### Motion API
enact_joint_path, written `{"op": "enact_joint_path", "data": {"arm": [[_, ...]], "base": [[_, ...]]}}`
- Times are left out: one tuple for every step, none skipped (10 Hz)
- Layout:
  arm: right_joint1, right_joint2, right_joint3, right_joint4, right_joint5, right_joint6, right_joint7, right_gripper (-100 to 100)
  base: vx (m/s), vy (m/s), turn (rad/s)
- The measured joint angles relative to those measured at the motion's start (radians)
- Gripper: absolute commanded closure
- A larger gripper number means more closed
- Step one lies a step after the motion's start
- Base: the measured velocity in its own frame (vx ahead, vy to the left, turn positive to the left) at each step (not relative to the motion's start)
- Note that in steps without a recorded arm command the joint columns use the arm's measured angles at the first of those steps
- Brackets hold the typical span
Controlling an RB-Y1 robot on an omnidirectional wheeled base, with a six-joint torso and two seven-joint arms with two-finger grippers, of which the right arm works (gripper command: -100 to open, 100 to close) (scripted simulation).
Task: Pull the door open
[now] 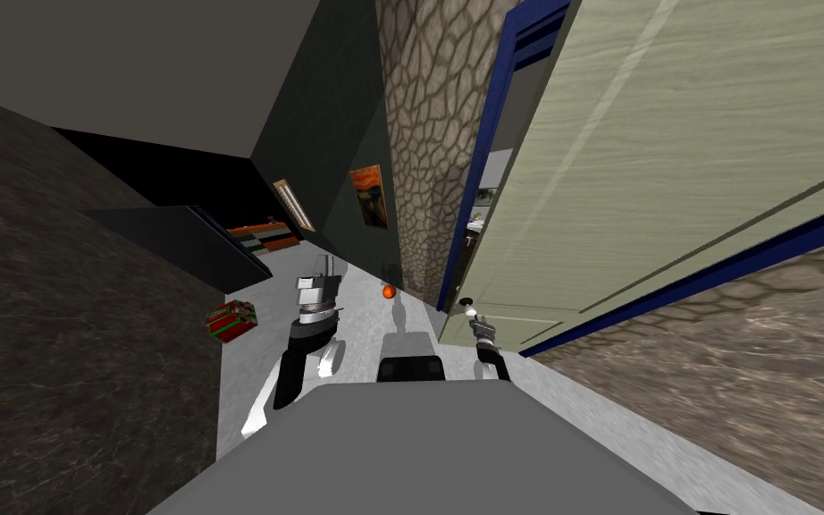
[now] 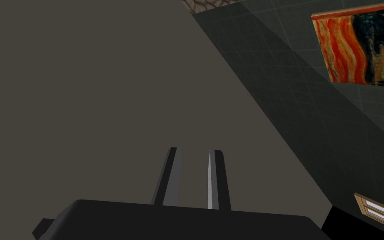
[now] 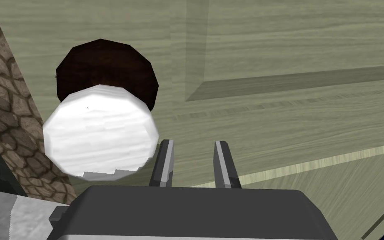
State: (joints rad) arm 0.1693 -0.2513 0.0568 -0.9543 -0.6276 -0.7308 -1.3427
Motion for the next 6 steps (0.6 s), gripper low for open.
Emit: {"op": "enact_joint_path", "data": {"arm": [[0.003, -0.001, 0.0, -0.007, 0.0, 0.004, 0.0, -100], [0.011, 0.007, -0.003, -0.028, -0.003, 0.015, 0.009, -100], [0.015, 0.004, -0.008, -0.027, -0.005, 0.02, 0.012, 100], [0.014, 0.004, -0.007, -0.026, -0.004, 0.018, 0.011, 100], [0.013, 0.004, -0.006, -0.026, -0.004, 0.017, 0.01, 100], [0.014, 0.003, -0.007, -0.025, -0.005, 0.018, 0.009, 100]], "base": [[0.011, 0.011, -0.025], [0.01, -0.015, -0.048], [0.003, -0.016, 0.02], [-0.003, 0.005, 0.023], [-0.004, 0.004, -0.018], [0.0, 0.0, 0.0]]}}
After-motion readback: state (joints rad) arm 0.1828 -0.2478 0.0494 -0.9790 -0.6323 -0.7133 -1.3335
